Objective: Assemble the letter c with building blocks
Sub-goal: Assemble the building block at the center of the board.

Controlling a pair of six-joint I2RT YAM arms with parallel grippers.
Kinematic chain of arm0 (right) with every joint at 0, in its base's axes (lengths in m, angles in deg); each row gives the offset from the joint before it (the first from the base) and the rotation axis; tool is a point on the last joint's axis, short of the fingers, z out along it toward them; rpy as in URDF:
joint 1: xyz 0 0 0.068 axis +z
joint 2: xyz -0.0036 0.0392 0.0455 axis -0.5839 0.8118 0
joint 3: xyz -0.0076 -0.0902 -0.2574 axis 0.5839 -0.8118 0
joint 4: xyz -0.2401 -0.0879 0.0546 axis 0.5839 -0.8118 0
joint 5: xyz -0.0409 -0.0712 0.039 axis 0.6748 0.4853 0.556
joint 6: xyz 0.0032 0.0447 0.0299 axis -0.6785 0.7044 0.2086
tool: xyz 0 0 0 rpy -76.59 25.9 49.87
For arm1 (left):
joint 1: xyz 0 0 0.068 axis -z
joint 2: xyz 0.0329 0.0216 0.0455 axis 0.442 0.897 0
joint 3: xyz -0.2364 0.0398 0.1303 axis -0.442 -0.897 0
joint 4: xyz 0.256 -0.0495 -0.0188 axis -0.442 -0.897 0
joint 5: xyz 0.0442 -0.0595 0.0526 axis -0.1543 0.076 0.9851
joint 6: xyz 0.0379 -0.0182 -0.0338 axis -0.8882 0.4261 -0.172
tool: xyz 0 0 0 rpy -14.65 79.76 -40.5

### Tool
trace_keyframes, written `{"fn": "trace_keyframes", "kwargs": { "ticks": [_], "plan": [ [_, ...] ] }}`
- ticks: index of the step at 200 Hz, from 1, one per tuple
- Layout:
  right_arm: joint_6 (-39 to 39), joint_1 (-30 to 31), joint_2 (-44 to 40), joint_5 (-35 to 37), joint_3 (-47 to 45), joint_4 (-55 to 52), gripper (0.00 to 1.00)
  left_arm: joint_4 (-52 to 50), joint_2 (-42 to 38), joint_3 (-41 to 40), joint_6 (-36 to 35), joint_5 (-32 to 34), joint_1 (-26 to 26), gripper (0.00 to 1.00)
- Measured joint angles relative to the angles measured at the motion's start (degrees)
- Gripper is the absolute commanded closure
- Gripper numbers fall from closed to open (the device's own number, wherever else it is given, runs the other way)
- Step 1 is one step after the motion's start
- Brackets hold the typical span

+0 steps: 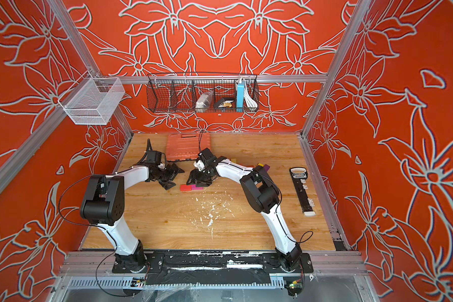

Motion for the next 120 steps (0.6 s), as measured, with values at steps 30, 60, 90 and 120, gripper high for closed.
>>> {"fn": "trace_keyframes", "kwargs": {
  "ticks": [30, 60, 90, 120],
  "plan": [
    [-0.4, -0.1, 0.0, 0.1, 2.8, -0.8, 0.38, 0.0, 0.0, 0.0, 0.0, 0.0, 0.0, 0.11],
    [-0.7, -0.7, 0.0, 0.2, 4.1, -1.3, 0.38, 0.0, 0.0, 0.0, 0.0, 0.0, 0.0, 0.11],
    [-0.8, -1.4, 1.0, 0.2, 5.1, -2.0, 0.38, 0.0, 0.0, 0.0, 0.0, 0.0, 0.0, 0.11],
    [-1.0, -1.8, 3.6, 0.3, 7.0, -2.7, 0.37, 0.0, 0.0, 0.0, 0.0, 0.0, 0.0, 0.11]
  ]
}}
